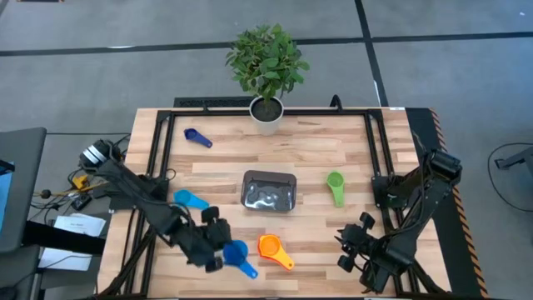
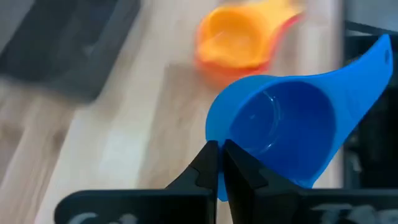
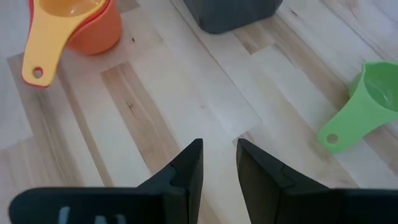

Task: Nest measuring cups in basket
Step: Stack the blue measuring cup on the top of the yellow measuring cup

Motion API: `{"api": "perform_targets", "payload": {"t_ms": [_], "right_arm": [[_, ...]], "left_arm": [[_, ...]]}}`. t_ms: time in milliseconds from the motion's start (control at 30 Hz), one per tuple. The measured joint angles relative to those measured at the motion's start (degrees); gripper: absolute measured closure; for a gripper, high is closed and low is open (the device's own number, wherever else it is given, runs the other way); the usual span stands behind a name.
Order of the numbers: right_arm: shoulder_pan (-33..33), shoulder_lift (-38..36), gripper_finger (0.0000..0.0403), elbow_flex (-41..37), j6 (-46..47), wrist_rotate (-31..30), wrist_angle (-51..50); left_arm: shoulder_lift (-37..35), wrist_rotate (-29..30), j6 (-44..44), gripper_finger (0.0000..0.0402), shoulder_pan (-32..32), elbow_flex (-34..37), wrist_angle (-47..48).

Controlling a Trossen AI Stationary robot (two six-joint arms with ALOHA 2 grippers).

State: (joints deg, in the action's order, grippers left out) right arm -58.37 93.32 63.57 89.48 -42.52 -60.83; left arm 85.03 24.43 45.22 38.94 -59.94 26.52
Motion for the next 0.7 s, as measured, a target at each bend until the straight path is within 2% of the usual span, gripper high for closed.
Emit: {"api": "perform_targets", "payload": {"t_ms": [100, 200, 500, 700], "right_arm": [[0.8, 0.0, 0.0283, 0.0, 0.0, 0.1, -0.2], [1.8, 0.0, 0.0283, 0.0, -1.1, 0.3, -0.4], [6.3, 0.0, 0.0283, 0.0, -4.2, 0.6, -0.1], [7.6, 0.0, 0.0283, 0.0, -6.1, 2.0, 0.4]], "left_arm": [[-0.7, -2.2, 3.9, 0.0401, -1.4, 7.3, -4.9], [-0.7, -5.4, 7.3, 0.0401, -2.2, 10.4, -6.9], [-0.6, -11.6, 7.6, 0.0398, -2.7, 9.3, -6.6], [0.2, -10.5, 9.4, 0.0395, -2.7, 9.3, -5.2]]}}
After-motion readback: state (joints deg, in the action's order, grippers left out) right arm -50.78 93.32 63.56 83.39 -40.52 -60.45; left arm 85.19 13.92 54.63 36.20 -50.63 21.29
